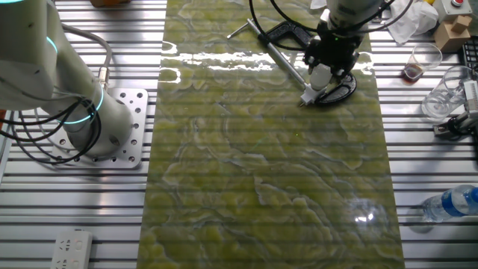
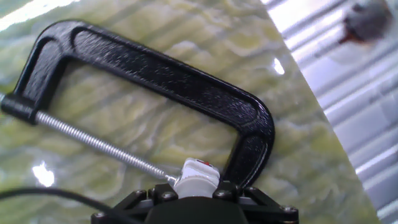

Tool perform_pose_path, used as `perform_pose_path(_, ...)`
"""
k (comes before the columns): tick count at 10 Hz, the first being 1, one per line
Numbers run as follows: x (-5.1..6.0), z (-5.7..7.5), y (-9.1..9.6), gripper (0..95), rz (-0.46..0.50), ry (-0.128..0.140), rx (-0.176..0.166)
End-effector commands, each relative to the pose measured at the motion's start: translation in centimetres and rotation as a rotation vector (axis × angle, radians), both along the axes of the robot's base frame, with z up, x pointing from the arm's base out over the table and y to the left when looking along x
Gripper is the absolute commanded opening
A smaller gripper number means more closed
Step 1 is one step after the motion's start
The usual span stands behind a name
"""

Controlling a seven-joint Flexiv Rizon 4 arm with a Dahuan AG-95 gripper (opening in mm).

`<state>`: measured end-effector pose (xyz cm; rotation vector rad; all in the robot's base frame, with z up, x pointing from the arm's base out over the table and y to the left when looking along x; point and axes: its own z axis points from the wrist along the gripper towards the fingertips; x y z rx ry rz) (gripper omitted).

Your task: Take out the light bulb by rotating it

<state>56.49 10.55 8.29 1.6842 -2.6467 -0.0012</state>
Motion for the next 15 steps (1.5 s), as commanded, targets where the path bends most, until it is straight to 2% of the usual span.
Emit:
perform_pose_path(1,0.01,0.04,0.05,0.0,0.126,-0.001,0.003)
perform_pose_path(3,0.01,0.04,0.05,0.0,0.137,-0.008,0.004)
perform_pose_path(4,0.01,0.04,0.05,19.0,0.141,-0.007,0.003)
perform_pose_path(6,0.01,0.03,0.05,19.0,0.130,-0.008,0.002)
perform_pose_path(7,0.01,0.03,0.05,38.0,0.124,-0.009,0.003)
perform_pose_path(10,0.02,0.04,0.05,38.0,0.112,-0.010,0.007)
perform_pose_path(11,0.02,0.04,0.05,57.0,0.115,-0.010,0.007)
perform_pose_path(13,0.03,0.05,0.01,57.0,0.116,-0.011,0.007)
perform_pose_path(14,0.05,0.09,-0.07,76.0,0.085,-0.012,0.010)
perform_pose_path(15,0.06,0.12,-0.11,76.0,0.008,-0.010,0.011)
